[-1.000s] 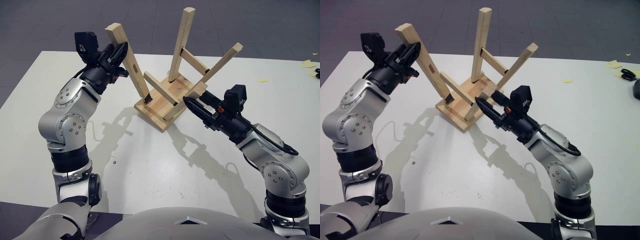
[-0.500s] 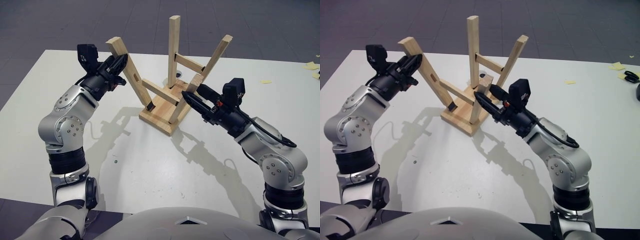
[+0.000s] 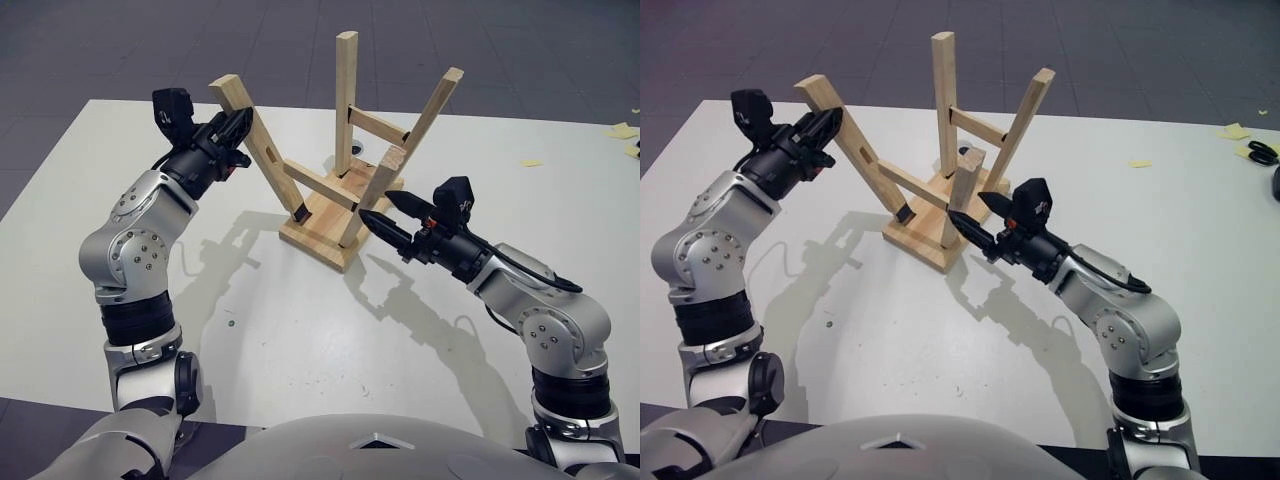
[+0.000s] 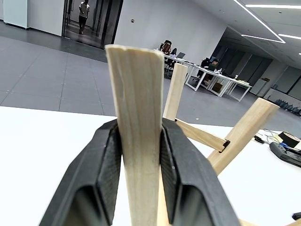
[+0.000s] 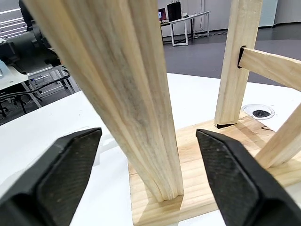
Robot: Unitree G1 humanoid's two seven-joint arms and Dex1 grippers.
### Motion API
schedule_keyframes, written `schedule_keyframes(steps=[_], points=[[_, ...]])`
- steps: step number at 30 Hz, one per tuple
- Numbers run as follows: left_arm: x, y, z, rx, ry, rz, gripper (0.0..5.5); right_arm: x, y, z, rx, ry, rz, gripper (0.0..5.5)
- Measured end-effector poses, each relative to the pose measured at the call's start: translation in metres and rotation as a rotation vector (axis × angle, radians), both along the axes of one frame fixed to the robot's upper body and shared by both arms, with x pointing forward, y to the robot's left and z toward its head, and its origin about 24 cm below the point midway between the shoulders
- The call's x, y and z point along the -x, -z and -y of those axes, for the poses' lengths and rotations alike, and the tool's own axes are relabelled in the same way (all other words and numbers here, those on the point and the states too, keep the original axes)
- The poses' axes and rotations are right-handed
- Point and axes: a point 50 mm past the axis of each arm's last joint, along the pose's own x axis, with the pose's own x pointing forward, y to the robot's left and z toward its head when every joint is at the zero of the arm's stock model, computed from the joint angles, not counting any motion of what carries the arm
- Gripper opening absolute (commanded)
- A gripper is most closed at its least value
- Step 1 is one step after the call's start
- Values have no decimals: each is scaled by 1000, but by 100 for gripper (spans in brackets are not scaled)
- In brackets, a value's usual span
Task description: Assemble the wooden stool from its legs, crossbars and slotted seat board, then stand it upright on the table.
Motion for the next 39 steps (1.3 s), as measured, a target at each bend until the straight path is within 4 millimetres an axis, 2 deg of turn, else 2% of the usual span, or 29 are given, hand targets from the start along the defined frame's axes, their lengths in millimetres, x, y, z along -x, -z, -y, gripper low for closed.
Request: schedule_keyframes(steps=[8,15,31,39], points=[[1,-9,2,40,43,3,104,0,2,1,0,10,-8,540],[1,-4,4,-43,53,-6,104,-1,2,0,-5,17,-10,540],[-3,5,6,3,3,-3,104,-3,5,2,12,42,-11,540],[2,5,8,-110,55,26,104,-3,5,1,4,44,-9,540]])
